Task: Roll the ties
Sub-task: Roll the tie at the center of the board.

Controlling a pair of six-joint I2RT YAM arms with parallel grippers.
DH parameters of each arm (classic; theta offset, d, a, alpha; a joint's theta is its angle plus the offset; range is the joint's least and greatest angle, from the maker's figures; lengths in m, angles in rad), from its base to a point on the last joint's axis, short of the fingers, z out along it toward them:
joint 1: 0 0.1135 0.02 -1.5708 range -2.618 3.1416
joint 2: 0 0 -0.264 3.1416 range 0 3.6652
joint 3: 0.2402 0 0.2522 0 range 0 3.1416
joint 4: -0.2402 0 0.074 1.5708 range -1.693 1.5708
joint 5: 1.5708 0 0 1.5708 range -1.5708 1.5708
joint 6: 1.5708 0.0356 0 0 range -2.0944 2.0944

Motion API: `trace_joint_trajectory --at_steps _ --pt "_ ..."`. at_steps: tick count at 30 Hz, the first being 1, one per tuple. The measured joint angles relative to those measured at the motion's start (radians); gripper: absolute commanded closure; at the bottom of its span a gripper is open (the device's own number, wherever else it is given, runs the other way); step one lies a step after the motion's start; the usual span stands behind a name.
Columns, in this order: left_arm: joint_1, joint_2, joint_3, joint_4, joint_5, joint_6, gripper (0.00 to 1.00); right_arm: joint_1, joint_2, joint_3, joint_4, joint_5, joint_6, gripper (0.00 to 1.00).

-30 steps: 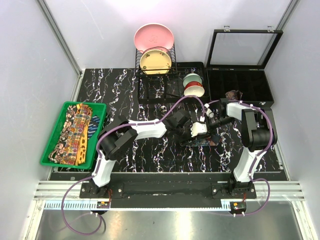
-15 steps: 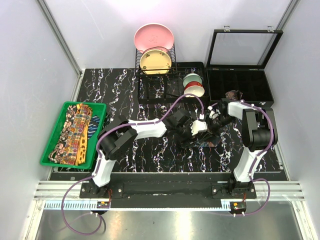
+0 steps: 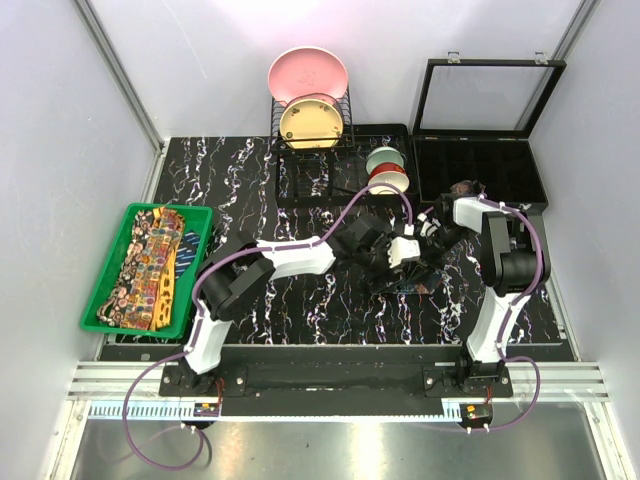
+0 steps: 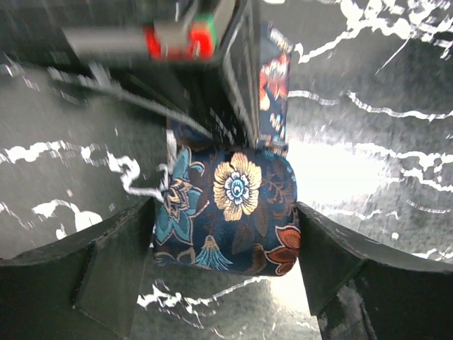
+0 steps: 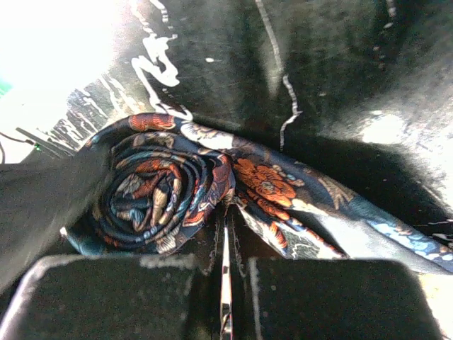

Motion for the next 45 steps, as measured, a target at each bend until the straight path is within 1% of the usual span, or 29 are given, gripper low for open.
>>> trace_joint_trajectory --at_steps 4,5,11,12,14,15,16,17,18,20,21,23,27,30,33,42,43,44,45 --pt "-0.004 0.004 0.022 0.026 0.028 0.017 0.32 -0.001 0.019 0.012 -0.014 0.003 0.000 1.00" --pt "-0.005 0.013 0.034 0.034 0.037 0.027 0.38 -0.001 0.021 0.013 -0.015 0.001 0.000 1.00" --pt "-0.009 0.058 0.046 0.038 0.058 0.074 0.47 -0.003 0.067 0.040 -0.021 -0.039 -0.006 1.00" --pt "-0.009 0.060 0.045 0.035 0.058 0.081 0.54 -0.003 0.078 0.044 -0.023 -0.053 -0.006 1.00" --pt "-0.006 0.058 0.034 0.038 0.058 0.092 0.65 -0.003 0.093 0.050 -0.024 -0.080 -0.008 1.00" --pt "-0.004 0.053 0.023 0.042 0.059 0.096 0.72 -0.003 0.100 0.052 -0.023 -0.091 -0.013 0.97" --pt "-0.002 0.045 0.008 0.050 0.058 0.098 0.77 -0.002 0.101 0.054 -0.021 -0.101 -0.015 0.86" --pt "0.000 0.032 -0.013 0.057 0.056 0.106 0.79 0.001 0.104 0.054 -0.018 -0.117 -0.018 0.82" --pt "0.002 0.019 -0.030 0.060 0.054 0.109 0.80 0.006 0.105 0.054 -0.011 -0.138 -0.023 0.77" --pt "0.007 -0.002 -0.058 0.055 0.051 0.106 0.80 0.014 0.104 0.053 0.002 -0.156 -0.031 0.62" --pt "0.010 -0.013 -0.071 0.053 0.050 0.106 0.80 0.017 0.099 0.050 0.013 -0.165 -0.038 0.62" --pt "0.013 -0.029 -0.092 0.047 0.048 0.106 0.79 0.013 0.077 0.037 0.033 -0.175 -0.051 0.53" --pt "0.014 -0.035 -0.098 0.038 0.047 0.106 0.77 -0.009 -0.013 0.009 0.063 -0.216 -0.069 0.50" --pt "0.016 -0.035 -0.098 0.038 0.048 0.106 0.74 -0.013 -0.072 -0.006 0.085 -0.269 -0.066 0.51" --pt "0.019 -0.035 -0.097 0.036 0.048 0.106 0.73 0.011 -0.090 -0.018 0.112 -0.311 -0.059 0.52" --pt "0.033 -0.035 -0.088 0.001 0.060 0.099 0.73 0.050 -0.084 -0.064 0.161 -0.322 -0.042 0.59" --pt "0.035 -0.035 -0.088 0.000 0.060 0.098 0.73 0.050 -0.084 -0.065 0.163 -0.322 -0.044 0.68" --pt "0.036 -0.035 -0.088 0.000 0.060 0.096 0.73 0.051 -0.084 -0.067 0.166 -0.322 -0.045 0.75" --pt "0.037 -0.035 -0.088 0.001 0.059 0.095 0.72 0.051 -0.084 -0.071 0.172 -0.323 -0.045 0.86"
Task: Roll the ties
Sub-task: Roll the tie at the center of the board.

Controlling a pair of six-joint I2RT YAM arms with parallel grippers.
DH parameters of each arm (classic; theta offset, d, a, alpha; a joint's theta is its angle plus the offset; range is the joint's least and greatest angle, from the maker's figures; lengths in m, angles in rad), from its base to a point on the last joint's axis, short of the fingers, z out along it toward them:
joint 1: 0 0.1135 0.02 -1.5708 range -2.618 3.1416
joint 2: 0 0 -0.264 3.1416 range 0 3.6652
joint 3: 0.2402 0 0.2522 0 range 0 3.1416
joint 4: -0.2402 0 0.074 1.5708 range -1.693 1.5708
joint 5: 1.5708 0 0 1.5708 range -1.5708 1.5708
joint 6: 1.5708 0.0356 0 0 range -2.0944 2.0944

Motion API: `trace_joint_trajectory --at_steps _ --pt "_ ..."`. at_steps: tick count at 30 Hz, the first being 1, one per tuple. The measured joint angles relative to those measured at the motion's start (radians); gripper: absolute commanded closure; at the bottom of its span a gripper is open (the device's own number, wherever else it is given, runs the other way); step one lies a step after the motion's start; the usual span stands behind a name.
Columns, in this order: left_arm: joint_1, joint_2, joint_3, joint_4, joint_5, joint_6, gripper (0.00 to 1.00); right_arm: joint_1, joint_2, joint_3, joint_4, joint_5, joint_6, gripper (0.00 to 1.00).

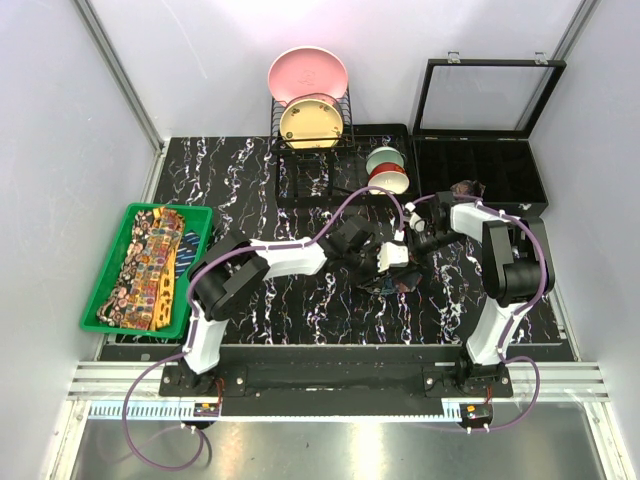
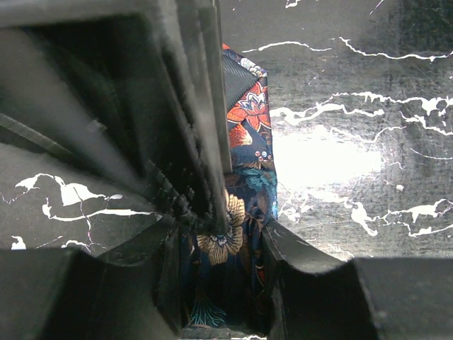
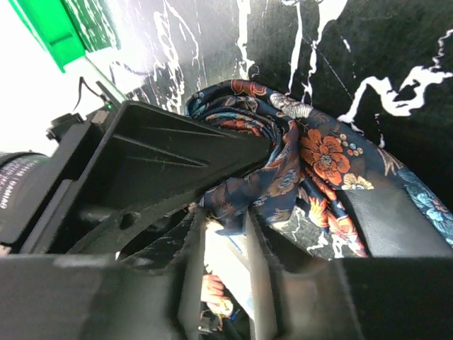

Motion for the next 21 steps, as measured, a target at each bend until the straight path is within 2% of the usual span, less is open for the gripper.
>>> trace_joint_trajectory --at_steps 1,5,7,12,21 --pt "0.000 0.000 0.000 0.000 0.000 0.000 0.68 0.000 0.000 -0.004 0.003 -0.002 -0.003 1.00" --pt "0.003 0.000 -0.001 -0.001 -0.001 -0.009 0.48 0.002 0.004 -0.008 0.010 -0.017 0.019 1.00" --pt "0.004 0.000 -0.004 0.000 -0.003 -0.017 0.41 0.002 0.014 -0.008 0.013 -0.011 0.033 1.00" --pt "0.005 0.000 -0.019 0.013 -0.008 -0.037 0.34 0.002 0.016 -0.008 0.003 0.037 0.059 1.00" --pt "-0.005 0.000 0.019 -0.008 -0.008 -0.069 0.30 0.001 0.017 0.014 -0.058 0.177 0.070 1.00"
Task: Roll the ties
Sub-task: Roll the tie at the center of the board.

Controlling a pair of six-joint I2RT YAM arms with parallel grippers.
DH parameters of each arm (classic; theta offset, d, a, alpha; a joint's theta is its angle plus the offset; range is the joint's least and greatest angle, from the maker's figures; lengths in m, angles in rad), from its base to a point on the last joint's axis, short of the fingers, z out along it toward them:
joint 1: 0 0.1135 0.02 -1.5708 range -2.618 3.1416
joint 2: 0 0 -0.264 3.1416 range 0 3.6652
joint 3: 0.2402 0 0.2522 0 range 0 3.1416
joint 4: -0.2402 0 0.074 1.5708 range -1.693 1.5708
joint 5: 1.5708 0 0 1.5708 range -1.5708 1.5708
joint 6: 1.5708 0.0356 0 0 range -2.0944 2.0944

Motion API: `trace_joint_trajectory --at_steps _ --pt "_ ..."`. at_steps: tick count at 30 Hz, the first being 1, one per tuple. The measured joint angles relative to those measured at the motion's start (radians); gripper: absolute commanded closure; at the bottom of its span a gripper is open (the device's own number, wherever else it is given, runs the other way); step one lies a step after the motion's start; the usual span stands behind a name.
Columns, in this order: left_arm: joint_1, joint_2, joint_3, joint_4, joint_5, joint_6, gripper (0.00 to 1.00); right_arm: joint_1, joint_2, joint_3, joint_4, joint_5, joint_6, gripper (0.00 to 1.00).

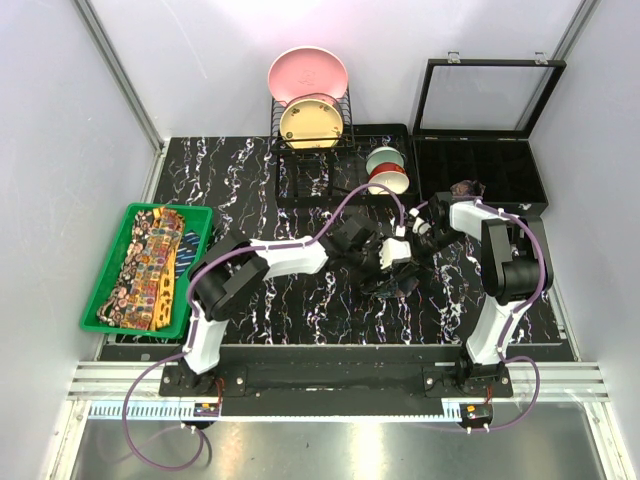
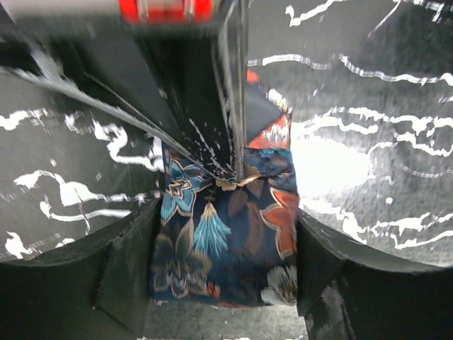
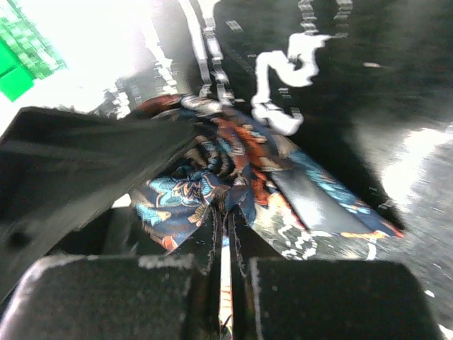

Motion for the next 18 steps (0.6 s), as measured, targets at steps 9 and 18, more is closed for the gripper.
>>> trace_joint_trajectory --at_steps 9,18 --pt "-0.020 0.001 0.029 0.000 0.001 -0.005 0.24 0.000 0.011 0.026 -0.046 0.107 0.001 1.00" --pt "-0.039 0.039 0.062 0.002 0.002 -0.029 0.34 0.000 0.023 0.033 -0.071 0.155 0.001 1.00"
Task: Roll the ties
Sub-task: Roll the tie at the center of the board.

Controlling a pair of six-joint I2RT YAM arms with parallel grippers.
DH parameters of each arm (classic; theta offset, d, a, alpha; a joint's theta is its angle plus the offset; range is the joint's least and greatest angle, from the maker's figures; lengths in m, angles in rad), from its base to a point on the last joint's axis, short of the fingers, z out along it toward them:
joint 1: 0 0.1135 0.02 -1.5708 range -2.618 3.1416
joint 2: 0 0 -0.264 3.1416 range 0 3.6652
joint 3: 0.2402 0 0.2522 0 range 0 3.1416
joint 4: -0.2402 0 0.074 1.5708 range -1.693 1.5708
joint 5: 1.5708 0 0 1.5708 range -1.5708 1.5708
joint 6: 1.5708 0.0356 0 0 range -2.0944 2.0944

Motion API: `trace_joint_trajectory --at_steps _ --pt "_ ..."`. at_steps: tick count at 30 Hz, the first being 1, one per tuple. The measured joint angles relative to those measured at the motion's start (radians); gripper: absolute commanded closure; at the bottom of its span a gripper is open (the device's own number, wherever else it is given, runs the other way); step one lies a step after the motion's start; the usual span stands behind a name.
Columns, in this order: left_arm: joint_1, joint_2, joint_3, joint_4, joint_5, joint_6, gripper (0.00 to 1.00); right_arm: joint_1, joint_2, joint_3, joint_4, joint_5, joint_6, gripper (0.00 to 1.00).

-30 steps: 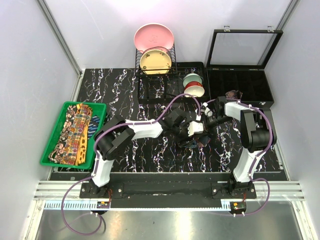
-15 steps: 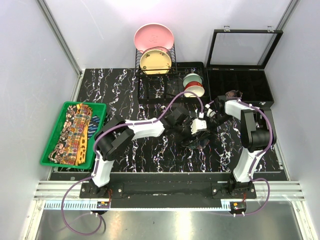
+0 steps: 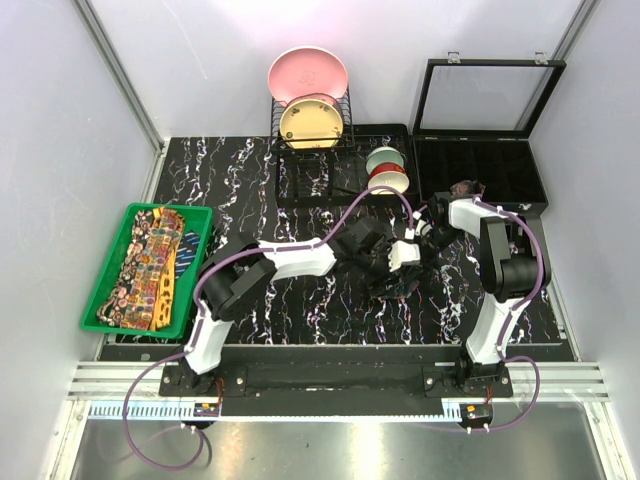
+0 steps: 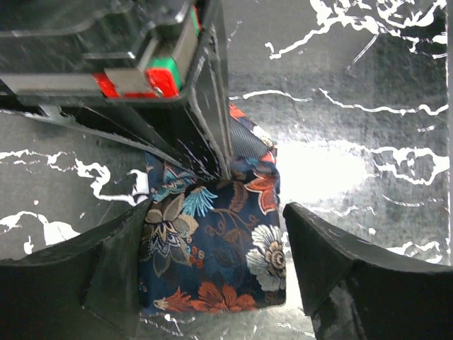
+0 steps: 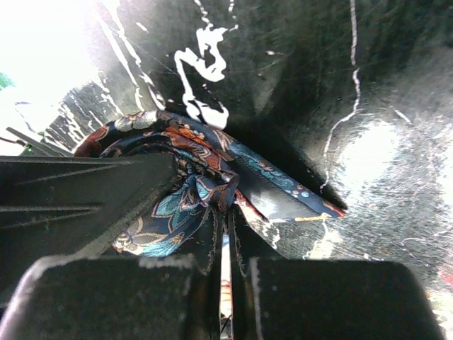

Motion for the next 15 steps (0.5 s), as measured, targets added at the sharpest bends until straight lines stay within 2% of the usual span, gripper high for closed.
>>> trace_joint_trajectory --at_steps 1,4,8,9,15 --pt "0.000 0.007 0.007 0.000 0.000 -0.005 0.47 0.000 0.002 0.001 0.000 0.002 0.000 1.00" --pt "0.000 0.031 0.031 -0.002 -0.002 -0.016 0.66 0.000 0.006 0.002 0.000 0.003 -0.001 1.00" --pt "-0.001 0.043 0.043 -0.009 -0.006 -0.006 0.80 -0.007 0.009 0.003 0.001 0.002 -0.006 0.86" --pt "-0.002 0.043 0.041 -0.006 -0.008 0.000 0.81 -0.010 0.010 0.006 -0.002 0.001 -0.006 0.73" --pt "-0.003 0.021 -0.004 0.032 -0.039 0.043 0.83 -0.068 0.020 0.052 -0.043 -0.037 -0.026 0.34"
